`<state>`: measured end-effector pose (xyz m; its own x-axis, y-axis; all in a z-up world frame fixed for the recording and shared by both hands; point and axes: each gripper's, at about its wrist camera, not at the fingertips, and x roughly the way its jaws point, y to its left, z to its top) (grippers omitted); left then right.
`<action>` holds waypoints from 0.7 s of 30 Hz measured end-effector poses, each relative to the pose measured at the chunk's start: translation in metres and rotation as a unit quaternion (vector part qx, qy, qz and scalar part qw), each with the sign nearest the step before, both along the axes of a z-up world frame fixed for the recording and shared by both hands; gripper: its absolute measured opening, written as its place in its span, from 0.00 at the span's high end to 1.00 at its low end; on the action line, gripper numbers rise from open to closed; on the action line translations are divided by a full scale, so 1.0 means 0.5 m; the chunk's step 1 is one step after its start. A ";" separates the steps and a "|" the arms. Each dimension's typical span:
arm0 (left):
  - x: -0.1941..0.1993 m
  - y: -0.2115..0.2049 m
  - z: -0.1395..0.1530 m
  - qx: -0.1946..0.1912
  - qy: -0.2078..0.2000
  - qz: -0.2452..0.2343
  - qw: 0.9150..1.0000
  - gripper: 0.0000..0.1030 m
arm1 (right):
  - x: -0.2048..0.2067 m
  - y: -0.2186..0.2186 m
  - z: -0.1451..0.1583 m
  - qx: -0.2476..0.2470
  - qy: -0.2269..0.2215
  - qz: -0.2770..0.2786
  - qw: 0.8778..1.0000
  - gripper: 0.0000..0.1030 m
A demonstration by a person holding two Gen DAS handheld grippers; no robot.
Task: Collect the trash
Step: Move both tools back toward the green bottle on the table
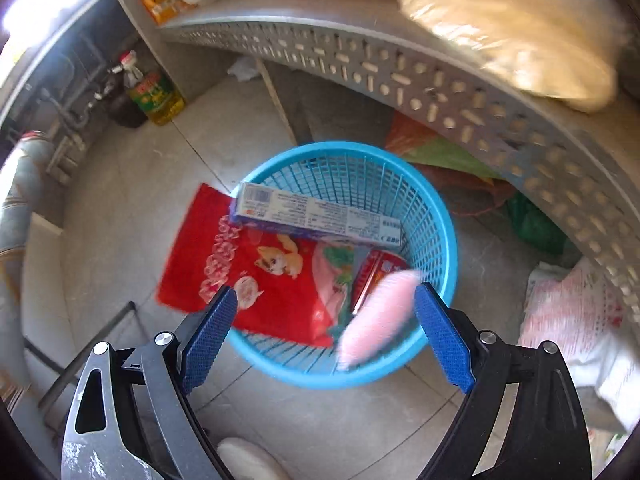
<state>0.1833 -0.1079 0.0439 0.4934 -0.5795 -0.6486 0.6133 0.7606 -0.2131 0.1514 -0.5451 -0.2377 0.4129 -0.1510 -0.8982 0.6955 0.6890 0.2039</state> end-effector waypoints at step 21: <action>-0.055 0.198 -0.002 -0.060 -0.018 0.070 0.996 0.07 | -0.158 0.271 0.431 -0.044 -0.137 0.100 0.985 0.08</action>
